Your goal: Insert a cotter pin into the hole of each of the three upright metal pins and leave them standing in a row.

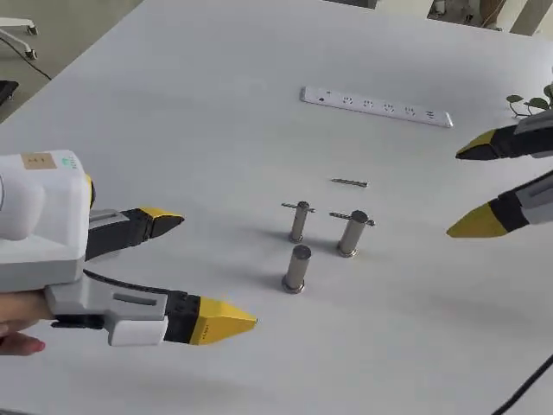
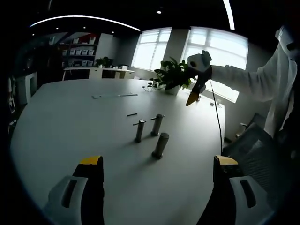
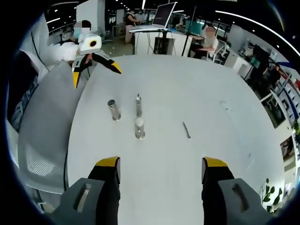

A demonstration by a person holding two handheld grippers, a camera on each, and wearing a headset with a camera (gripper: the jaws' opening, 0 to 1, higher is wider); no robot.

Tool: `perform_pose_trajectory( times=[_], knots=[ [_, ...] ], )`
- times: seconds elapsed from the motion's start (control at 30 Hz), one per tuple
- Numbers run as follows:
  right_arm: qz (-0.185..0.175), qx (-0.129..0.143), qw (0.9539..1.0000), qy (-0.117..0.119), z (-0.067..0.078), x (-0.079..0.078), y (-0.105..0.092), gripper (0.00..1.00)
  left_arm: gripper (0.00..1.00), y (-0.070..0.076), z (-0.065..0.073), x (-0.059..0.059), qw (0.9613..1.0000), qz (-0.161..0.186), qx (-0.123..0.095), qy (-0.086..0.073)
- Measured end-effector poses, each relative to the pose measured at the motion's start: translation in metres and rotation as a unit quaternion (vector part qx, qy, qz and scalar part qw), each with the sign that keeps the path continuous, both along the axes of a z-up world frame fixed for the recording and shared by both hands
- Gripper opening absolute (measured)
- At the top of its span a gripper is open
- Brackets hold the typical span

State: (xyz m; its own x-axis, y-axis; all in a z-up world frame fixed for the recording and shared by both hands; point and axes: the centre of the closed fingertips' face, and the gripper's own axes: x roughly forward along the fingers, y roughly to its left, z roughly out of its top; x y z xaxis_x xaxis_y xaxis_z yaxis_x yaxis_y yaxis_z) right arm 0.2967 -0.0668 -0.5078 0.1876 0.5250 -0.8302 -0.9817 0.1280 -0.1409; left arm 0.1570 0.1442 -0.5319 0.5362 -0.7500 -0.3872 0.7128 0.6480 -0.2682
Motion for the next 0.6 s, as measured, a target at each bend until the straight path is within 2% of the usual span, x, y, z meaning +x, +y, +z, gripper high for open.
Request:
perform_pose_trajectory(
  times=[0.13, 0.2, 0.3, 0.4, 0.5, 0.53, 0.6],
  knots=[
    [0.014, -0.006, 0.9999, 0.007, 0.002, 0.017, 0.019, 0.67, 0.98, -0.001, -0.001, -0.001, 1.0, -0.004, -0.002, 0.001],
    [0.033, -0.027, 0.9991, 0.005, -0.001, 0.026, 0.025, 0.65, 0.99, -0.001, -0.001, -0.001, 1.0, -0.004, -0.003, 0.002],
    [0.044, -0.036, 0.9983, 0.011, -0.007, 0.034, 0.039, 0.62, 0.99, -0.002, -0.001, -0.001, 1.0, -0.005, -0.006, 0.004],
    [0.052, -0.053, 0.9971, 0.018, -0.02, 0.043, 0.048, 0.56, 0.99, -0.004, -0.003, -0.002, 0.9999, -0.005, -0.01, 0.003],
    [0.054, -0.1, 0.9935, 0.004, -0.036, 0.059, 0.048, 0.54, 0.99, -0.001, -0.006, 0.0, 1.0, 0.002, 0.006, -0.005],
    [0.052, -0.103, 0.9934, 0.003, -0.04, 0.062, 0.05, 0.52, 0.99, -0.001, -0.006, 0.0, 0.9999, 0.001, 0.008, -0.007],
    [0.053, -0.103, 0.9932, 0.006, -0.045, 0.067, 0.054, 0.42, 0.99, -0.002, -0.005, -0.001, 1.0, -0.001, 0.002, -0.006]
  ],
)
